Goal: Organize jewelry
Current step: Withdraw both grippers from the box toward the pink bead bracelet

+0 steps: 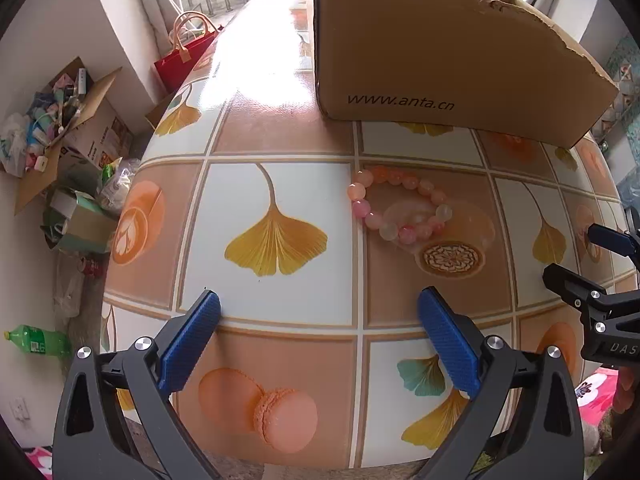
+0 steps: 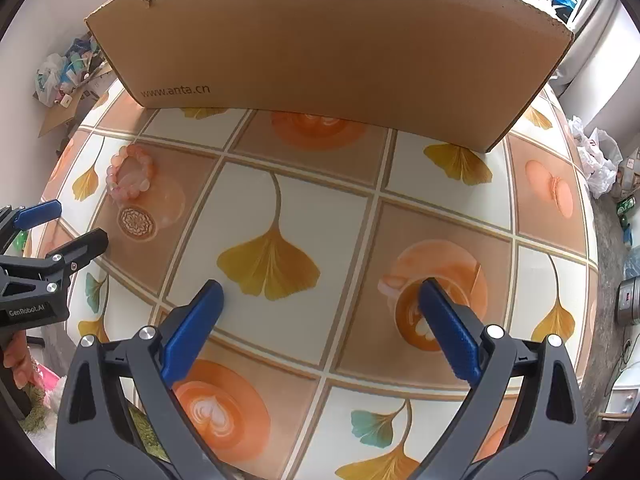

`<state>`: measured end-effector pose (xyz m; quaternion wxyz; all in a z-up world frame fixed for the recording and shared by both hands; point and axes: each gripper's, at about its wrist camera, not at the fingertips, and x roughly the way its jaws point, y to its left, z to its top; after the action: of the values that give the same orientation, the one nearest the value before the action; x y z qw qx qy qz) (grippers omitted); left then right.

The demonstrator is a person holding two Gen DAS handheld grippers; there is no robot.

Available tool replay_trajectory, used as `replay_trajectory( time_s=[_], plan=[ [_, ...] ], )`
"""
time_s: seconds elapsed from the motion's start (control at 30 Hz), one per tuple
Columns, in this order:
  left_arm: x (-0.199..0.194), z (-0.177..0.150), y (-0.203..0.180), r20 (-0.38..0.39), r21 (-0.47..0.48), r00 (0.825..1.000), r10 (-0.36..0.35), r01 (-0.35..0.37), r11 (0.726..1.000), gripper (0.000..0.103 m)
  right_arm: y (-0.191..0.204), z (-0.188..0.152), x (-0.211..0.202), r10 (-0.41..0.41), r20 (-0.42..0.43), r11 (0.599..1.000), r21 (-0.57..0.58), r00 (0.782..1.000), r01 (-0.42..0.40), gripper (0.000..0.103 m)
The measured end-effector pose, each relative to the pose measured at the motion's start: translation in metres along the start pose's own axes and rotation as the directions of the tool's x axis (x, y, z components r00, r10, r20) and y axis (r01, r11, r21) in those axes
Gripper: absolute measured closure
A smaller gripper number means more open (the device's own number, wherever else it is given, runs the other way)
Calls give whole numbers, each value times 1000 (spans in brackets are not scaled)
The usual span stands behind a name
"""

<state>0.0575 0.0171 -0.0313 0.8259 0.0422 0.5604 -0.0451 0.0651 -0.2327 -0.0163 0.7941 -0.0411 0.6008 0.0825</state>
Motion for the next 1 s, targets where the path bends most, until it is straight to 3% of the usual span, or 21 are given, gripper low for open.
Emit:
replay_trajectory(
  time_s=[0.47,0.63,0.77,0.9,0.97,1.0],
  plan=[
    [0,2,2,-7,-6,1000,0,0,1000,6,-10,-12,-4,14,43,1000,-14,999,-13,7],
    [0,1,2,11,1,1000,2,-2,1000,6,-13,-10,-5,16,-4,1000,-8,1000,-16,7],
    [-3,-5,1,49,25,999,-6,5,1000,6,-9,5,-25,106,101,994,9,989,-108,7],
    [-6,-8,0,68,51,998,-19,16,999,6,12,20,-30,194,140,981,-44,971,-190,8],
    [-6,-10,1,78,60,997,-26,22,998,6,28,27,-27,224,147,973,-85,963,-214,13],
    [-7,-12,2,81,60,996,-28,23,998,6,35,30,-26,226,146,972,-102,963,-213,22]
  ],
)
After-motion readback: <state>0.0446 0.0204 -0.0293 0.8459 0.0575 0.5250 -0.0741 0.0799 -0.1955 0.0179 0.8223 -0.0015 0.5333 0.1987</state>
